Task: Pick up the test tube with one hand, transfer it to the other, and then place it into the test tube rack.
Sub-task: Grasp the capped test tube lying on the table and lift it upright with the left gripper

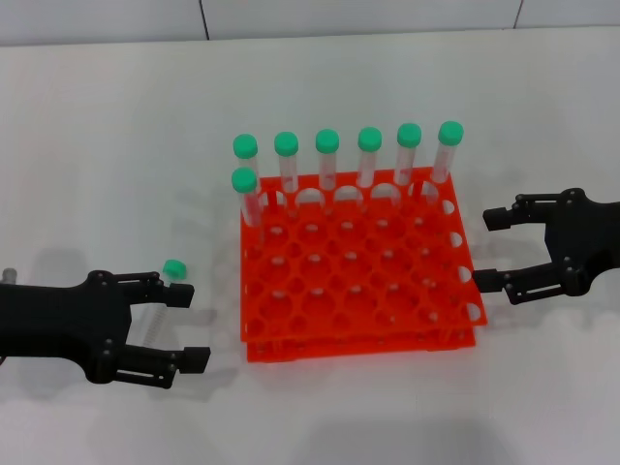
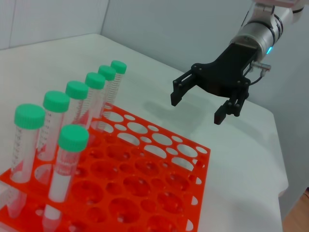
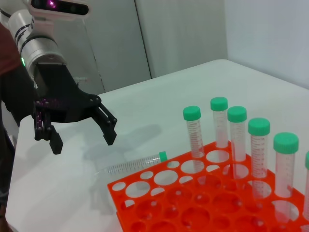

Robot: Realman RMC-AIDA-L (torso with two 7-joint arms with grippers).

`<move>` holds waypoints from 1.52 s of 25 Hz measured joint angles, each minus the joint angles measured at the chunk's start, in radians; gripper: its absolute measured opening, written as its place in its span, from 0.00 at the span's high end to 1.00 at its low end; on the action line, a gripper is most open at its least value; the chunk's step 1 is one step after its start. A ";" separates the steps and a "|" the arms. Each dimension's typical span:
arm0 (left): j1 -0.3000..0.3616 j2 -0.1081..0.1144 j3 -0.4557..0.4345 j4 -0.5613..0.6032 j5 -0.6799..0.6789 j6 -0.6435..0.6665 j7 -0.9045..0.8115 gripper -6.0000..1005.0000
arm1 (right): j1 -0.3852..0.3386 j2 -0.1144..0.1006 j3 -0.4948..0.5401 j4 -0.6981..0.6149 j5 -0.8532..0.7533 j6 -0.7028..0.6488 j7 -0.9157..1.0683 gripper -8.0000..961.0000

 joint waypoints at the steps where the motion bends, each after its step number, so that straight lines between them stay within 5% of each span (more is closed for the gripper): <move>1: 0.000 0.000 0.000 0.000 0.000 0.000 0.000 0.11 | 0.000 0.000 0.000 0.000 0.000 0.000 0.000 0.12; 25: 0.001 0.006 -0.051 0.000 0.005 -0.008 -0.015 0.11 | -0.009 0.013 0.001 0.007 0.001 0.002 -0.017 0.12; 38: -0.053 0.072 -0.064 0.013 0.099 -0.013 -0.243 0.11 | -0.009 0.029 0.001 -0.002 0.005 0.000 -0.018 0.12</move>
